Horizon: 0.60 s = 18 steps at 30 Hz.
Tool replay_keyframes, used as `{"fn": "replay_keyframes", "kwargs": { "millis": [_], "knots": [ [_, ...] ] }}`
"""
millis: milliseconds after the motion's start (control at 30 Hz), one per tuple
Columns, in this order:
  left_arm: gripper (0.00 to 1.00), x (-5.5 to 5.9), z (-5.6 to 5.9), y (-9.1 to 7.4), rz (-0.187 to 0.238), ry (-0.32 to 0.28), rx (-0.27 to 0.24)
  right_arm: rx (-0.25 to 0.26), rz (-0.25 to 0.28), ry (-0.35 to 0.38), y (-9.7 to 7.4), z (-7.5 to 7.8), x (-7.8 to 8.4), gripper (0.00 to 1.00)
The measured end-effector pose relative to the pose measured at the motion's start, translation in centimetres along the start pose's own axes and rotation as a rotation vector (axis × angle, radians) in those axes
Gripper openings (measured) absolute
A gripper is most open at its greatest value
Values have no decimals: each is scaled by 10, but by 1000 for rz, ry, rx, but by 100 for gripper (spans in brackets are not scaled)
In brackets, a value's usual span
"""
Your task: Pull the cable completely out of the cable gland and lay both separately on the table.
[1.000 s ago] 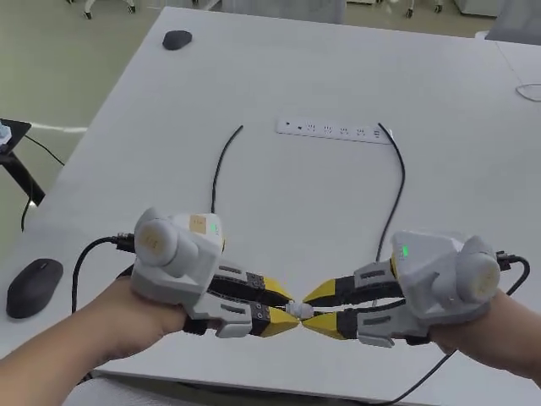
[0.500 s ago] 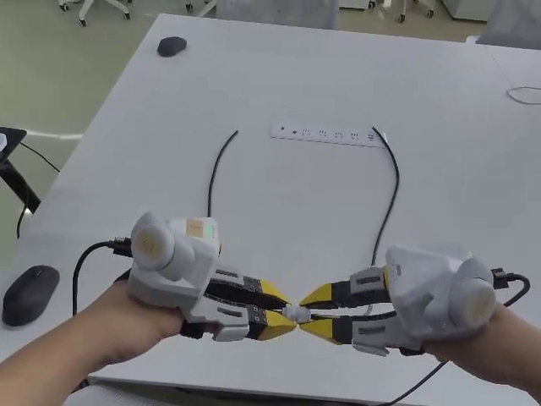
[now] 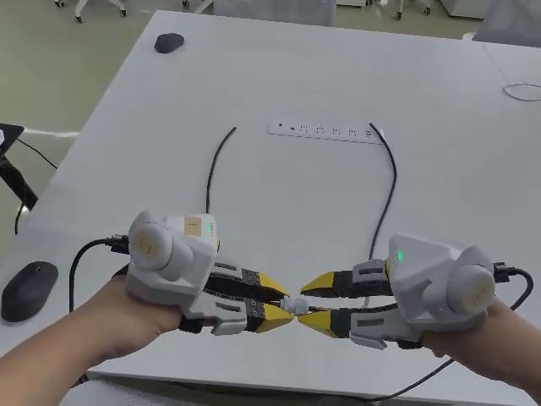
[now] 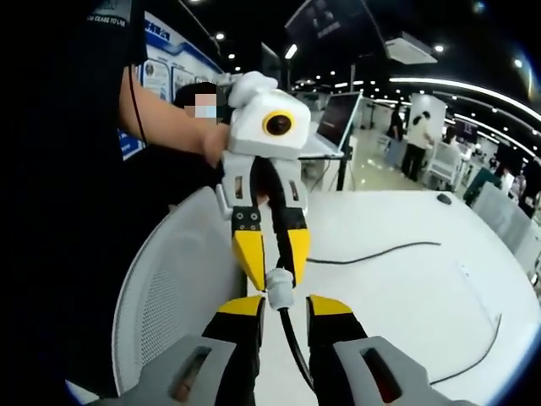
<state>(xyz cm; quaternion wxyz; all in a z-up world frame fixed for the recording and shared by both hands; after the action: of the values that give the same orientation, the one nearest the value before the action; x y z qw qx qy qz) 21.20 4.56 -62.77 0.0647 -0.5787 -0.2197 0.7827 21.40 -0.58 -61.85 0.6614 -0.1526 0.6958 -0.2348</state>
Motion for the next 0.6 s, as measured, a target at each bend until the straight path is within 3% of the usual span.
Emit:
{"fn": "replay_keyframes", "kwargs": {
  "millis": [67, 167, 367, 600],
  "knots": [
    [15, -1, 0, 0, 3, 8, -3, 37, 25, 36, -5, 3, -2, 20],
    [15, -3, -3, -1, 12, 22, -17, 119, 4, 75, -14, 8, 2, 24],
    [15, -10, -6, -3, 24, 27, -30, 231, -41, 8, -16, 10, 9, 25],
    [15, -14, -6, -2, 20, 36, -30, 296, -93, -54, -10, 8, 14, 16]
  ]
}}
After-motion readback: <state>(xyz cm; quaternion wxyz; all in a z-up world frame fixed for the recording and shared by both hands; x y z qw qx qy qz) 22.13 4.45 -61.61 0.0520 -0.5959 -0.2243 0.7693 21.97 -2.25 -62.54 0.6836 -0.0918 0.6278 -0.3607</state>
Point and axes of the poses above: the centre of the closed fingertips' face, and the gripper's own axes: y roughly forward along the fingers, z roughly to its right, x roughly out of its underside, the point moved 3 cm from there along -y, roughly backward along the fingers
